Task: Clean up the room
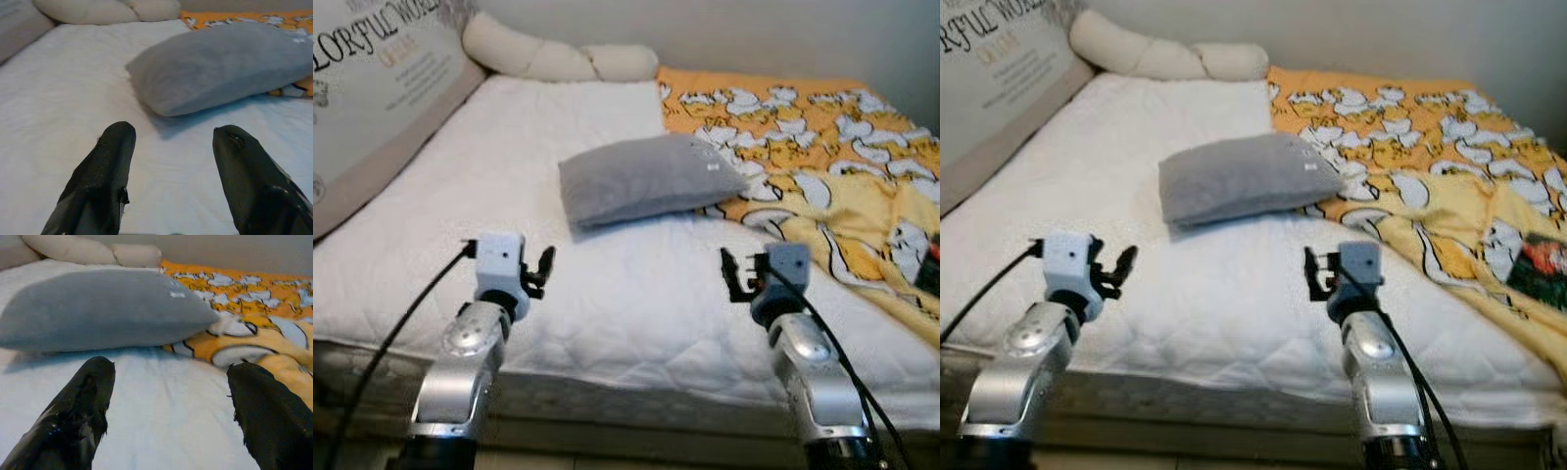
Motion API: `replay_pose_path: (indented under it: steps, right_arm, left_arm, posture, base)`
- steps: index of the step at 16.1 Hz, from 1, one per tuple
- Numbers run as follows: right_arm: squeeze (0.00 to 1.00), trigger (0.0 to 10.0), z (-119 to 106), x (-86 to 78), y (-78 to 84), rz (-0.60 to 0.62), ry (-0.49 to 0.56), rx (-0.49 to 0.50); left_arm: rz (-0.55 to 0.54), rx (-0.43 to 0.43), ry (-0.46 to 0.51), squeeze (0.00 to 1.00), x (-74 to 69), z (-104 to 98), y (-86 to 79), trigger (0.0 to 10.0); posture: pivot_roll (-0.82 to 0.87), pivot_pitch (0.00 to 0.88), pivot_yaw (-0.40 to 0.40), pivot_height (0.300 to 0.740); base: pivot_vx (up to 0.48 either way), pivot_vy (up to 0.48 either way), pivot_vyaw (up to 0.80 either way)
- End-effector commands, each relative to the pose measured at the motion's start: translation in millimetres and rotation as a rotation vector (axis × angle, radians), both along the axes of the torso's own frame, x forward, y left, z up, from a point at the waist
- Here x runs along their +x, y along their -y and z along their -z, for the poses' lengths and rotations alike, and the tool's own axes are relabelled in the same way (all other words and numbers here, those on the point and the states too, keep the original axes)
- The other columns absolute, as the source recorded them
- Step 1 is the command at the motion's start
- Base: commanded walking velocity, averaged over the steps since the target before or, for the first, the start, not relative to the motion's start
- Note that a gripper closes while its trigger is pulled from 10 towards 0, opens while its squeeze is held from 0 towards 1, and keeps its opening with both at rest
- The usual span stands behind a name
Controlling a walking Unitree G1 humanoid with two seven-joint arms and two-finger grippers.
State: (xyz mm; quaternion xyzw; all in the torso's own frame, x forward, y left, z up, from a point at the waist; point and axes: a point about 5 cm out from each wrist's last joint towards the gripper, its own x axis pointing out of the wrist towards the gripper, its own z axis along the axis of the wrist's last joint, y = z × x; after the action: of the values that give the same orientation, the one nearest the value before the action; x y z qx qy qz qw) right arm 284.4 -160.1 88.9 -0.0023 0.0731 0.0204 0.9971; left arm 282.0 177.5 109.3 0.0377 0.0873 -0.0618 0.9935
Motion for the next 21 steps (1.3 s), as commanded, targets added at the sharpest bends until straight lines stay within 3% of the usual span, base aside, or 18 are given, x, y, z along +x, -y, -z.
replay_pose_path:
  steps: [1, 21]
  right_arm:
    - [0.00, 10.0, -2.1, 3.2, -9.0, -0.018, 0.003, 0.023]
    - [0.00, 10.0, 3.8, 3.8, -7.6, -0.013, -0.003, 0.014]
  left_arm:
    - [-0.016, 0.020, 0.017, 0.00, 3.9, -4.1, -6.3, 10.0]
    - [0.003, 0.018, 0.013, 0.00, 4.0, 1.3, -2.8, 10.0]
  posture:
    - [0.00, 0.000, -0.029, 0.740]
    - [0.00, 0.000, -0.026, 0.740]
  base:
    - [0.334, 0.000, 0.00]
    - [0.318, 0.000, 0.00]
